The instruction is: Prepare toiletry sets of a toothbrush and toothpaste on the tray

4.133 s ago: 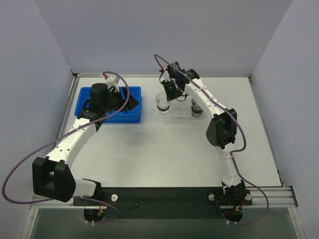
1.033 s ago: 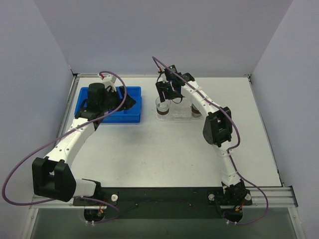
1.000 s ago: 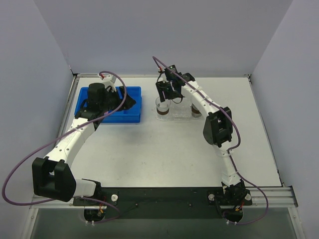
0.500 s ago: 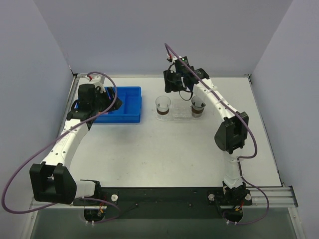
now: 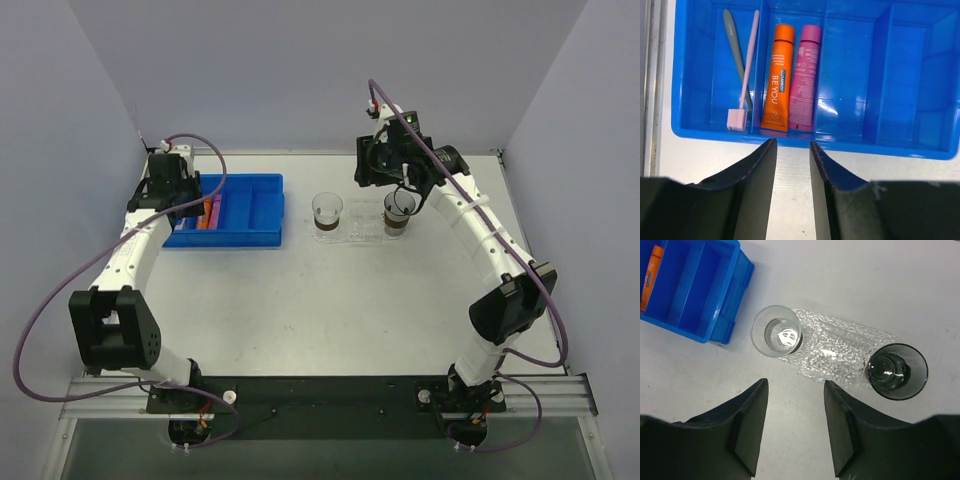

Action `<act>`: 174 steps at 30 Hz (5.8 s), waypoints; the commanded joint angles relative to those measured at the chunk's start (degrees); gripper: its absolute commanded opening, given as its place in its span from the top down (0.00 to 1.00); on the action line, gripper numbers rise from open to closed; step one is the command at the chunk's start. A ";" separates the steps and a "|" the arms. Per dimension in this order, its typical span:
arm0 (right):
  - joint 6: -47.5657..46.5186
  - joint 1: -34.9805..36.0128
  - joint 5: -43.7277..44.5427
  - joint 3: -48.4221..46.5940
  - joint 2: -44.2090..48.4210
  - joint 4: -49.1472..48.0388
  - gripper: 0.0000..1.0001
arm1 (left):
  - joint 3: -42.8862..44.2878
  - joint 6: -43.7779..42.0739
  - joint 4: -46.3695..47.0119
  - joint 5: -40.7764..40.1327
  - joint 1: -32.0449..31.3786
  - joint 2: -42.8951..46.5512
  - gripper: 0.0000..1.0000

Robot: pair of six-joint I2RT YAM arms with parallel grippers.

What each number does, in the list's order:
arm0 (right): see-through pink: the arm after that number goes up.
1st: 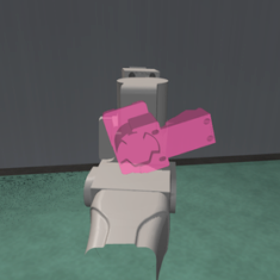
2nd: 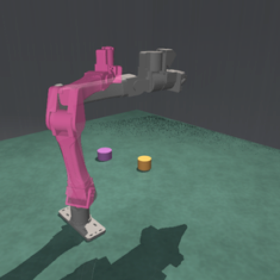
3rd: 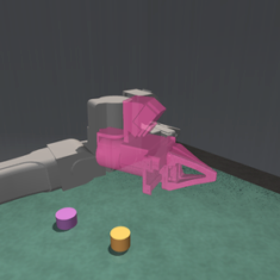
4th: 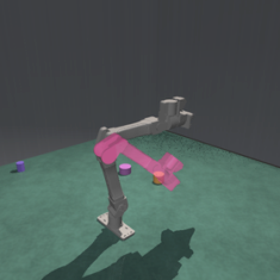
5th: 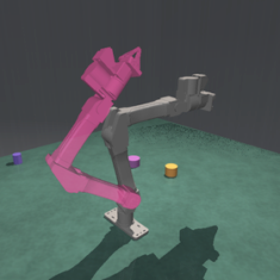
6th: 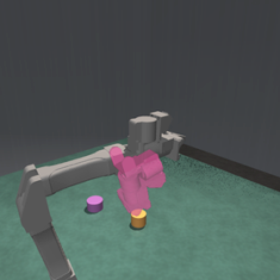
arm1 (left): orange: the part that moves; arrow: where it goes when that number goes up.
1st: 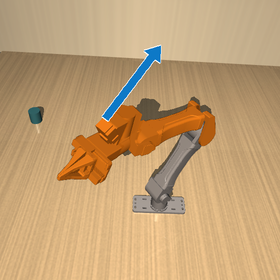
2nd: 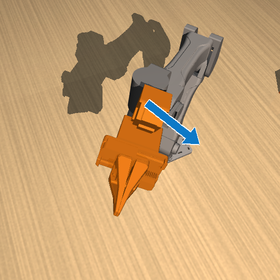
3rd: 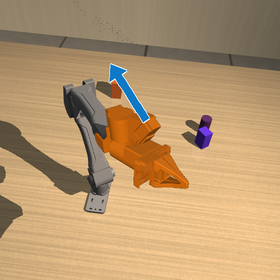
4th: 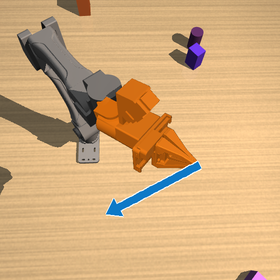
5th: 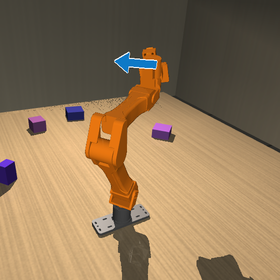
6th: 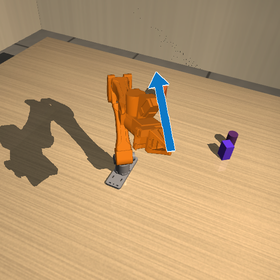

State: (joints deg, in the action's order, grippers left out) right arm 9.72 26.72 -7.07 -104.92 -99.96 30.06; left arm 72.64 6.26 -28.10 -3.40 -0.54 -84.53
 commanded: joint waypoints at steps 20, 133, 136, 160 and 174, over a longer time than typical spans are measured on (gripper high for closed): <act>0.13 -9.32 -2.86 1.30 5.65 -1.50 0.59 | 25.35 -7.49 -7.32 -5.21 0.18 -29.98 0.67; 1.36 -2.12 -7.34 4.46 8.29 -4.66 0.59 | 5.59 29.32 5.77 -6.97 -2.89 0.93 1.00; 0.57 1.66 -9.27 4.20 7.86 -4.66 0.55 | 3.05 33.89 6.65 -6.36 -3.85 4.53 1.00; -5.41 15.91 -18.77 2.18 0.03 4.91 0.46 | -11.65 64.75 12.89 -11.99 -29.35 13.61 1.00; -6.99 15.91 -17.45 0.34 -4.01 7.99 0.54 | -12.17 68.62 13.42 -9.87 -31.19 14.13 1.00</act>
State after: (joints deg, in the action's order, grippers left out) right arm 3.27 42.74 -24.91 -101.58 -102.91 36.58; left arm 60.40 71.70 -18.98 -13.23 -30.83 -72.79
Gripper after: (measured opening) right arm 0.475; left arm 0.202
